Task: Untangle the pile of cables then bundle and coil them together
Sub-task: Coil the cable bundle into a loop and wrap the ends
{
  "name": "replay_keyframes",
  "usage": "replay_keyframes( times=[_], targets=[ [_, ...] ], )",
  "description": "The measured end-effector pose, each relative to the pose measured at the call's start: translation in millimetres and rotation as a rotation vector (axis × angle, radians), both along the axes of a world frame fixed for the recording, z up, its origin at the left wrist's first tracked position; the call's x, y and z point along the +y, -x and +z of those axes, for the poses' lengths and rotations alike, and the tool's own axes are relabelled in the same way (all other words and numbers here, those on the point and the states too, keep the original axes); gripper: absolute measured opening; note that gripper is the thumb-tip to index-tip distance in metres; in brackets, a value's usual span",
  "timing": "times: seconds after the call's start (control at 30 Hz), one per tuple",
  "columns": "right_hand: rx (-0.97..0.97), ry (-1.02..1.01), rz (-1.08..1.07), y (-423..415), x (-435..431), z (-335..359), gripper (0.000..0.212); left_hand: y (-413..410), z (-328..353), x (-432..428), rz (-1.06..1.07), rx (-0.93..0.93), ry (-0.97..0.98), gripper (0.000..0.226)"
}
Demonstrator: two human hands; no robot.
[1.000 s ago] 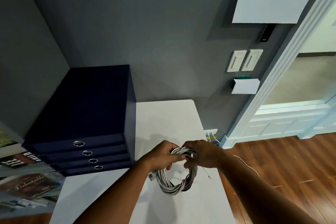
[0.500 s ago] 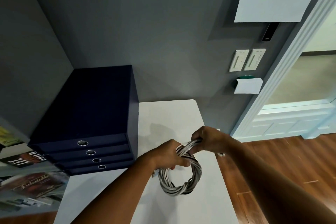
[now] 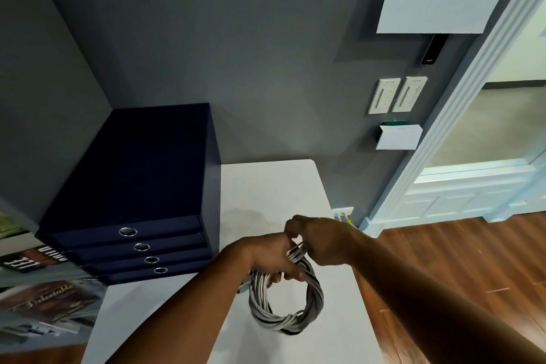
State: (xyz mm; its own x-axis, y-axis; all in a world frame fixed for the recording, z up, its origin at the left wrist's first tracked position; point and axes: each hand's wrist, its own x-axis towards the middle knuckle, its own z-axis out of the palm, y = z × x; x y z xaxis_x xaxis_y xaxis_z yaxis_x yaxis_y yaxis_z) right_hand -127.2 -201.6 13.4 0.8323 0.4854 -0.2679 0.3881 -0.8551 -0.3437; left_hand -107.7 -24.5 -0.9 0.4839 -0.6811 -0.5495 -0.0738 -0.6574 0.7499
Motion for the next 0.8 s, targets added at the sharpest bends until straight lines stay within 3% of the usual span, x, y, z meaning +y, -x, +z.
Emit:
replay_keyframes(
  times=[0.1,0.23,0.33,0.43,0.63,0.8],
  targets=[
    [0.068,0.008,-0.082,4.8,7.5,-3.3,0.034,0.6,1.9,-1.8,0.022,-0.008,0.019,0.031],
    [-0.007,0.083,-0.094,4.3,7.1,-6.6,0.021,-2.3,-4.7,6.0,0.045,-0.097,0.050,0.020],
    [-0.045,0.060,-0.131,6.2,2.2,-9.6,0.019,-1.4,-11.3,13.2,0.183,-0.194,0.078,0.022],
    [-0.029,0.035,-0.147,6.7,-3.6,-14.6,0.021,1.2,-16.0,15.2,0.195,-0.266,0.090,0.025],
    [-0.115,-0.021,-0.117,3.3,-6.8,-13.4,0.040,13.4,-21.5,10.1,0.065,-0.168,0.078,0.046],
    [-0.110,-0.029,-0.165,2.8,-8.3,-16.1,0.043,17.0,-15.9,3.2,0.077,-0.188,0.095,0.042]
  ],
)
